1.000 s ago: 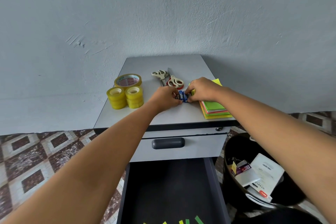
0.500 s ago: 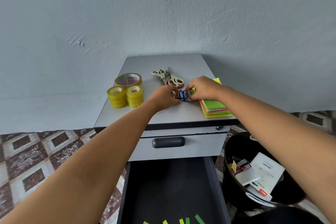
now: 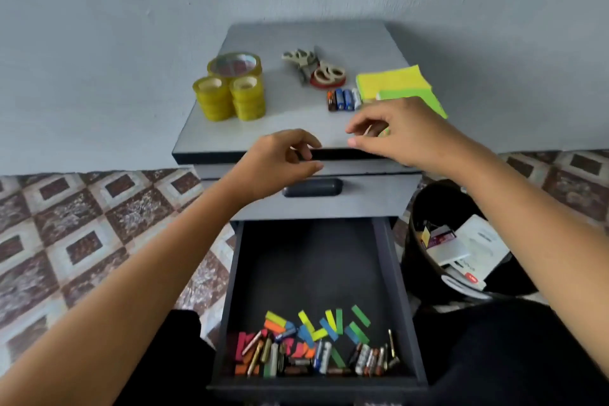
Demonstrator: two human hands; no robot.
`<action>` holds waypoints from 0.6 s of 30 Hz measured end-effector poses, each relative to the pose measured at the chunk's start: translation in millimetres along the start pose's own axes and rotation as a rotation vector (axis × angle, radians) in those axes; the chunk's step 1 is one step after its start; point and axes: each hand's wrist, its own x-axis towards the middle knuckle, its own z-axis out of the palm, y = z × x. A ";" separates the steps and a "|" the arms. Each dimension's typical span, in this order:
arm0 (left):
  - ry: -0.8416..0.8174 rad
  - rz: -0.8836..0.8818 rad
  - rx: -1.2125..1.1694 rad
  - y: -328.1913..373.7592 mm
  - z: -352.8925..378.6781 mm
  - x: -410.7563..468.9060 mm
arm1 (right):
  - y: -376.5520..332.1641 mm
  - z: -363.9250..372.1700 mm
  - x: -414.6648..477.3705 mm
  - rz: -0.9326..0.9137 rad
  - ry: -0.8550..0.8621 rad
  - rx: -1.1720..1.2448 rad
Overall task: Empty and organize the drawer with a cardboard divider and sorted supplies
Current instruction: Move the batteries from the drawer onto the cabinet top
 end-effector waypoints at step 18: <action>-0.417 -0.567 0.051 -130.0 139.9 -135.7 | 54.8 258.7 -114.0 0.241 -0.801 -0.040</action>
